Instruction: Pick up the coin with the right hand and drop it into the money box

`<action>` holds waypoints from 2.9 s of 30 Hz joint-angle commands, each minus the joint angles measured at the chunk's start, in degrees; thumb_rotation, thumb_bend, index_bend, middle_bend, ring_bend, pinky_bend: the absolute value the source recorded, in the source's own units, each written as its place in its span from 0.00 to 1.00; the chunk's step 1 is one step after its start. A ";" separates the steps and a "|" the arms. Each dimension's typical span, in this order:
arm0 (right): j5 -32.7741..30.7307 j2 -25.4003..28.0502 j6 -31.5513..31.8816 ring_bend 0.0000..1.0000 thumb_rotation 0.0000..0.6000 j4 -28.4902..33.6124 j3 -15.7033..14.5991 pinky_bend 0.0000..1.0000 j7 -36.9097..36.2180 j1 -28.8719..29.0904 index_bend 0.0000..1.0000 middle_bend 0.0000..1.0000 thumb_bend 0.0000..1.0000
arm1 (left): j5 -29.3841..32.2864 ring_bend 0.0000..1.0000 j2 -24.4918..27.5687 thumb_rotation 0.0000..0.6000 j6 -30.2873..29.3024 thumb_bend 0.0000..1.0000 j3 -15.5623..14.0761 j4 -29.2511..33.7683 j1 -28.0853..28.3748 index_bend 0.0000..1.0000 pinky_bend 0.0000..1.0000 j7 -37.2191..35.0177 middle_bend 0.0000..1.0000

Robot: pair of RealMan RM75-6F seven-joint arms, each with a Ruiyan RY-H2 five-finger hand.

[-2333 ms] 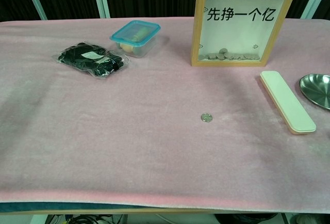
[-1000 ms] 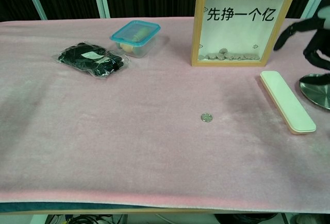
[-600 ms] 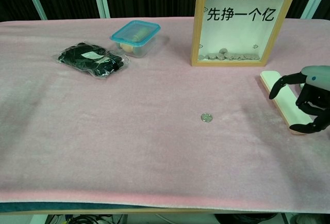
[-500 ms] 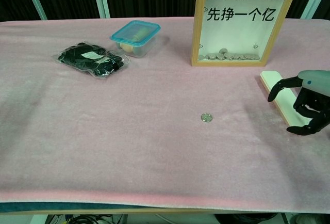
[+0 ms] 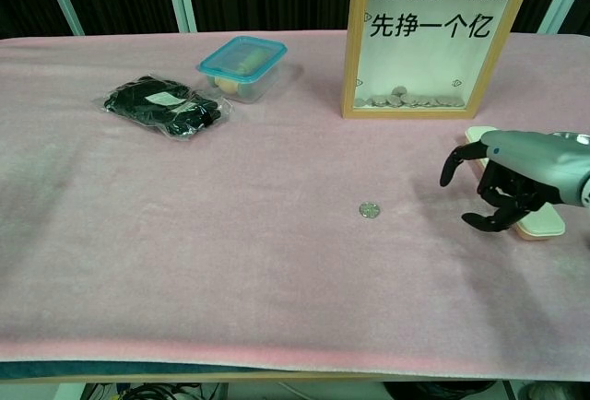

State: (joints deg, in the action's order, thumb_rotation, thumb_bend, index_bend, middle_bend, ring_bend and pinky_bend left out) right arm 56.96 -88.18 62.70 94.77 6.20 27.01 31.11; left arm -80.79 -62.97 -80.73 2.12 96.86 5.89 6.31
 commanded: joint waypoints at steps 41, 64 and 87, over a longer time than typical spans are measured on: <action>-1.15 -14.14 0.07 0.98 1.00 -10.35 2.81 1.00 3.28 4.93 0.42 0.91 0.31 | 1.08 0.03 0.39 1.00 0.67 0.40 0.13 0.23 0.18 0.10 0.00 -0.14 0.05; 0.58 -16.99 0.27 0.98 1.00 -13.59 2.79 1.00 3.26 4.89 0.42 0.91 0.31 | 1.28 0.03 0.57 1.00 0.88 0.40 0.11 0.26 0.23 0.10 0.00 -0.33 0.05; 1.52 -18.07 -0.37 0.98 1.00 -15.04 2.85 1.00 3.03 4.51 0.45 0.91 0.31 | 1.51 0.03 0.66 1.00 0.85 0.40 0.14 0.32 0.19 0.10 0.00 -0.16 0.05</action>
State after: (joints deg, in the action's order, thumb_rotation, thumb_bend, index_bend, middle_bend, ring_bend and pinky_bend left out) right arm 58.50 -106.22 62.36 79.76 9.03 30.04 35.62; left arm -79.28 -62.31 -79.88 2.26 97.18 6.08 6.14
